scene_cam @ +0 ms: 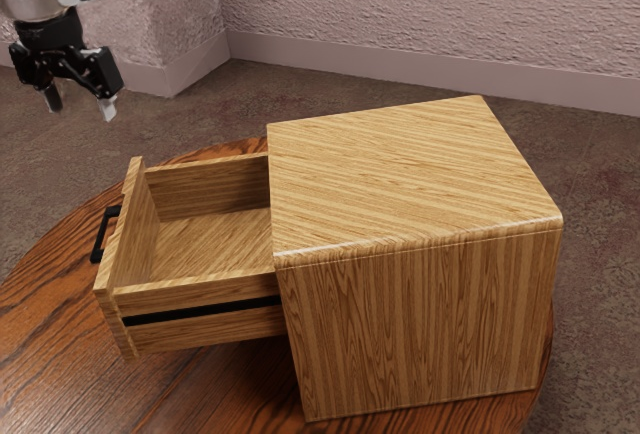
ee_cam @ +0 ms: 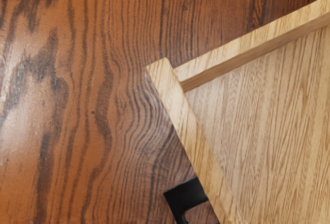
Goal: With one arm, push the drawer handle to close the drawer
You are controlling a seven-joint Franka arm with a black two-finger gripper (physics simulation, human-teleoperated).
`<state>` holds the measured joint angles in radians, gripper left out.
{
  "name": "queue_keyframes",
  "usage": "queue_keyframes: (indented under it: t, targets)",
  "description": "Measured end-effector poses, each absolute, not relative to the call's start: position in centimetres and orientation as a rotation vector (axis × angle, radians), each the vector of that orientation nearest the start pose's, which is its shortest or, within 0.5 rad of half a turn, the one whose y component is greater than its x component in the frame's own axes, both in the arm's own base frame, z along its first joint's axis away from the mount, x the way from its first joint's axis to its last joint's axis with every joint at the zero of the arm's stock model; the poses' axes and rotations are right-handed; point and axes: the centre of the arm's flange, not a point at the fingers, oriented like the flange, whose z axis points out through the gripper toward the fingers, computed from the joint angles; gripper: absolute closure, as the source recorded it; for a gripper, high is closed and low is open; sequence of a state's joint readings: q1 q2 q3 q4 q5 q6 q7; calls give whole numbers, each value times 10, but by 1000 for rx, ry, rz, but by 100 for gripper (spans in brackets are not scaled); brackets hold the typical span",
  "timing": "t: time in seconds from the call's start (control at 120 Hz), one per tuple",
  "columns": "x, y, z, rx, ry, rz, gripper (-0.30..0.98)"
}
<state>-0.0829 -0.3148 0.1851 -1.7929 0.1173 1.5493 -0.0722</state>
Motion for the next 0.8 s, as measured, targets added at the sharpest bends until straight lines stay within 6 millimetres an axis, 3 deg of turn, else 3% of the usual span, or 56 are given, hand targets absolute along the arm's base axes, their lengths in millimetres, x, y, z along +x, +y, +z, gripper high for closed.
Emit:
queue_keyframes:
  t: [0.142, 0.233, 0.342, 0.458, 0.558, 0.733, 0.8]
  targets:
    - [433, 83, 666, -3037, -362, -74, 0]
    - [405, 103, 660, -3028, -468, -63, 0]
    - [389, 106, 630, -3023, -526, 28, 1]
    - [373, 115, 589, -3008, -586, 156, 32]
    - [368, 120, 569, -2995, -624, 203, 53]
    - [371, 120, 561, -2980, -678, 184, 69]
    - [372, 119, 564, -2973, -785, 147, 72]
